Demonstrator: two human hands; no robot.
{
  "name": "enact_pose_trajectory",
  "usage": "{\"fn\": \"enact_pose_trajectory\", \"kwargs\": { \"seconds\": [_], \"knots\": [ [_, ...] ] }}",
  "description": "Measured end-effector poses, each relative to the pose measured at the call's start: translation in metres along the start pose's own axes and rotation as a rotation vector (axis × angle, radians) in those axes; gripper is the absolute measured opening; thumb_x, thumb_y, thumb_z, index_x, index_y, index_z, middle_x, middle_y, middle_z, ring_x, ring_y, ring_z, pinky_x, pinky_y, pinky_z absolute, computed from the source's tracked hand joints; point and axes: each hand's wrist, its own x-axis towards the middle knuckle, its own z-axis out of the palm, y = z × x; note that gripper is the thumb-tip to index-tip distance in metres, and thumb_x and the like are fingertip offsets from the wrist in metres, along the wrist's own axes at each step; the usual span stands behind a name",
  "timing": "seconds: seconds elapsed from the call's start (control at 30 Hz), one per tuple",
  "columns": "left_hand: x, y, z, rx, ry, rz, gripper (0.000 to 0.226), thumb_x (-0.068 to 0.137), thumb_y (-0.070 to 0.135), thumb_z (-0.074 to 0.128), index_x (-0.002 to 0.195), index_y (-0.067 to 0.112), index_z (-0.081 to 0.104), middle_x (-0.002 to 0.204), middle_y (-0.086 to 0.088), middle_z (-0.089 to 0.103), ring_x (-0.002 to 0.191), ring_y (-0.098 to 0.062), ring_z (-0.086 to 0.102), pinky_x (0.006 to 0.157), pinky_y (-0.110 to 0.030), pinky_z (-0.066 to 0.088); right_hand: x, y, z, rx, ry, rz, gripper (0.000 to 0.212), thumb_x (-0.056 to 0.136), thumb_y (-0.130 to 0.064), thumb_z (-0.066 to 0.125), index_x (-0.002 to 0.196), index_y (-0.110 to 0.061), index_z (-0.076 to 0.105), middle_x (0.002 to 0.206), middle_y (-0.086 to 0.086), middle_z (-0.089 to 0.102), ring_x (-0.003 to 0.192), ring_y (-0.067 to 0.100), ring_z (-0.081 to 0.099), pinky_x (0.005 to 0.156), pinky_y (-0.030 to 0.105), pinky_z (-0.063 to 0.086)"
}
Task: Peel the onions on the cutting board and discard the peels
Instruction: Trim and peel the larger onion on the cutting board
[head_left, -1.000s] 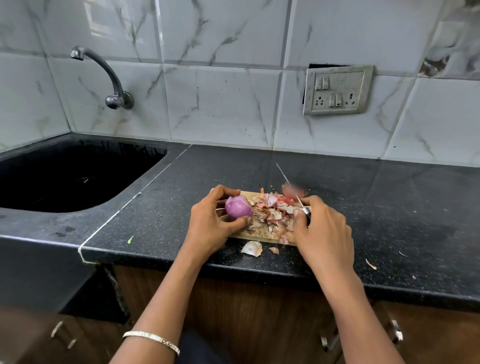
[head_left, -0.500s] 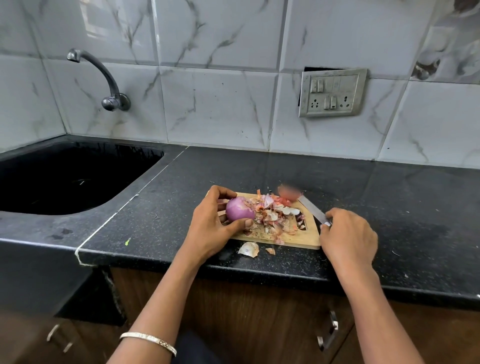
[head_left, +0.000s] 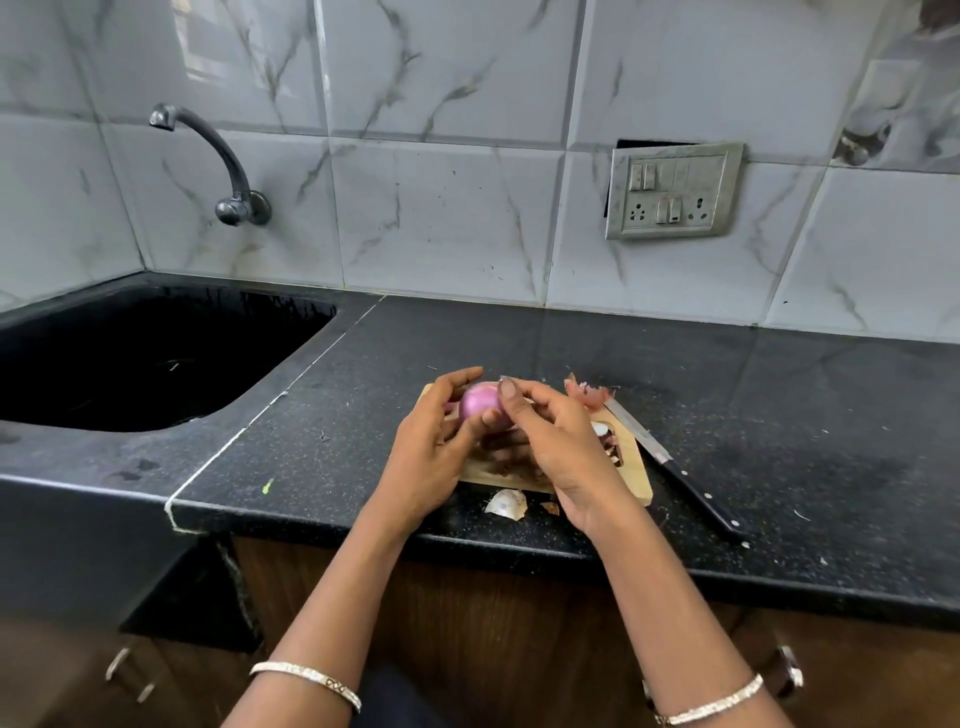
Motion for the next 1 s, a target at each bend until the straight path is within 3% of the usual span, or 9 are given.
{"fn": "enact_pose_trajectory", "kwargs": {
  "seconds": [0.13,0.27,0.37,0.43,0.6,0.7,0.8,1.0],
  "knots": [
    [0.001,-0.001,-0.001,-0.050,0.014,-0.106,0.049,0.098,0.063,0.048,0.128,0.029,0.067,0.119,0.000,0.072,0.109,-0.018,0.071,0.095,-0.045,0.058,0.001,0.009,-0.005,0.157,-0.041,-0.005,0.030,0.096,-0.033,0.063,0.120,-0.016,0.072,0.108,0.017,0.075,0.094,0.039,0.072,0.085,0.043,0.060],
    [0.002,0.005,0.002,-0.204,0.023,-0.217,0.060,0.095,0.060,0.043,0.119,0.011,0.069,0.107,-0.020,0.073,0.091,-0.030,0.077,0.083,-0.048,0.063,0.001,0.012,-0.004,0.162,-0.004,-0.050,0.024,0.100,-0.023,0.060,0.116,-0.013,0.074,0.099,0.016,0.076,0.071,0.019,0.069,0.064,0.024,0.059],
    [0.003,0.001,0.001,-0.182,0.035,-0.240,0.078,0.087,0.081,0.045,0.109,0.012,0.073,0.098,-0.019,0.076,0.087,-0.035,0.077,0.086,-0.053,0.061,-0.002,0.012,0.000,0.050,0.005,-0.087,0.025,0.095,-0.034,0.067,0.111,-0.018,0.076,0.091,0.008,0.077,0.067,0.017,0.068,0.060,0.028,0.058],
    [0.005,-0.004,-0.001,-0.091,0.014,-0.225,0.079,0.085,0.087,0.039,0.104,0.018,0.074,0.095,-0.012,0.078,0.089,-0.031,0.077,0.086,-0.052,0.061,-0.002,0.014,0.003,-0.145,0.034,-0.183,0.029,0.087,-0.045,0.075,0.108,-0.025,0.076,0.094,-0.002,0.077,0.080,0.017,0.071,0.069,0.033,0.059],
    [0.005,-0.006,-0.002,-0.108,-0.002,-0.237,0.073,0.092,0.078,0.040,0.100,0.014,0.075,0.090,-0.015,0.078,0.084,-0.033,0.078,0.084,-0.054,0.061,0.002,0.019,0.007,-0.399,0.127,-0.287,0.038,0.091,-0.060,0.062,0.092,-0.025,0.075,0.087,-0.009,0.072,0.089,0.008,0.066,0.080,0.036,0.054],
    [0.005,-0.002,0.000,-0.137,-0.013,-0.228,0.058,0.098,0.067,0.040,0.115,0.022,0.072,0.098,-0.014,0.077,0.084,-0.034,0.077,0.085,-0.054,0.061,0.002,0.022,0.005,-0.346,0.140,-0.203,0.049,0.096,-0.063,0.051,0.083,-0.022,0.074,0.071,-0.006,0.071,0.071,0.014,0.067,0.068,0.039,0.053],
    [0.003,0.001,0.002,-0.146,-0.011,-0.199,0.045,0.104,0.050,0.038,0.128,0.027,0.067,0.114,-0.006,0.074,0.090,-0.030,0.077,0.083,-0.053,0.062,0.006,0.027,0.005,-0.322,0.244,-0.123,0.058,0.101,-0.059,0.043,0.071,-0.014,0.061,0.056,0.002,0.059,0.053,0.018,0.055,0.058,0.038,0.044],
    [0.004,0.002,0.001,-0.105,-0.032,-0.210,0.050,0.103,0.062,0.036,0.122,0.031,0.070,0.114,-0.004,0.075,0.103,-0.027,0.074,0.093,-0.051,0.058,0.004,0.023,0.007,-0.354,0.186,-0.192,0.056,0.104,-0.056,0.039,0.066,-0.019,0.057,0.054,-0.007,0.057,0.053,0.012,0.057,0.057,0.035,0.045]
  ]
}}
